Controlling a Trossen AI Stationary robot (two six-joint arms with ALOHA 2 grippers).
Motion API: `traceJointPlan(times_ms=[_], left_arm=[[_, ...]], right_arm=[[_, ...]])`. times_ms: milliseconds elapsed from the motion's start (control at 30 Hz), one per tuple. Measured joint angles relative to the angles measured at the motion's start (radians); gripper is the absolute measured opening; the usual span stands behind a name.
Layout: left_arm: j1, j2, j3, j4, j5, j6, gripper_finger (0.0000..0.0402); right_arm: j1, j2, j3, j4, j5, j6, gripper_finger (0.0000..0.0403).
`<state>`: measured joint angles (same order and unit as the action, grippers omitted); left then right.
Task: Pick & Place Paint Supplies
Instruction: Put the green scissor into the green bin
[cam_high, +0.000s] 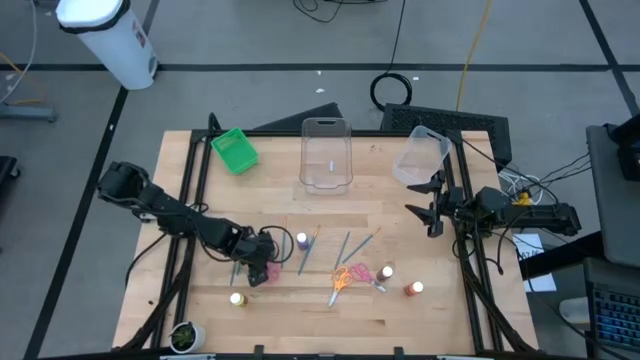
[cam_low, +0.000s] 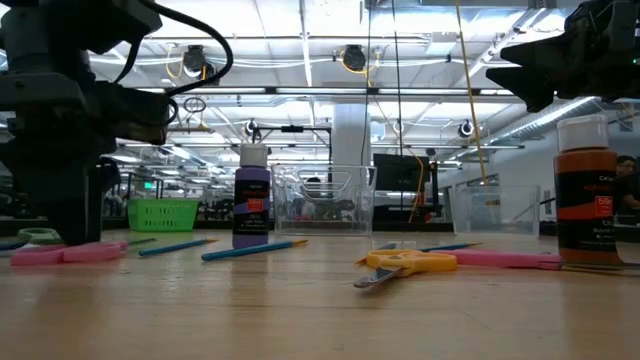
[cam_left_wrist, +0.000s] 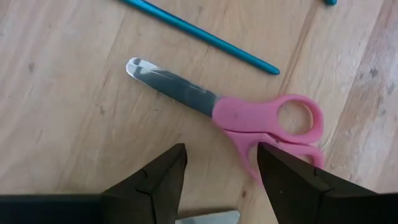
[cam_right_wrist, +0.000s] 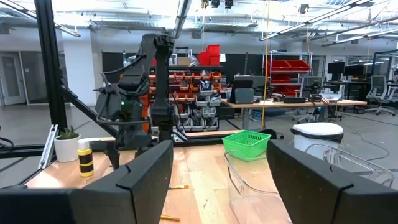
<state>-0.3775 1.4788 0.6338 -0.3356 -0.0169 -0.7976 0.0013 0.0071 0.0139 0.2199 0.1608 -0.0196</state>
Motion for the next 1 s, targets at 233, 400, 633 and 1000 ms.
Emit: traceJointPlan(times_ms=[233,400,633,1000], left_arm=[[0.078,-0.102,0.021,-0.066,-0.016,-0.241,0.0211],[0.124,-0.136,0.028,-0.187,-0.016,-0.491,0.0211],[0.128,-0.089,0.028,-0.249,-0.01,-0.641,0.0211],[0.176,-0.082,0.028,-0.256,0.075,-0.667,0.0211]], right_arm=[[0.0,0.0,0.0,0.0,0.0,-0.009,0.0251],[0.0,0.0,0.0,0.0,0.0,-0.011,0.0251],[0.0,0.0,0.0,0.0,0.0,-0.008,0.0251],[0.0,0.0,0.0,-0.002,0.0,-0.011,0.0251]])
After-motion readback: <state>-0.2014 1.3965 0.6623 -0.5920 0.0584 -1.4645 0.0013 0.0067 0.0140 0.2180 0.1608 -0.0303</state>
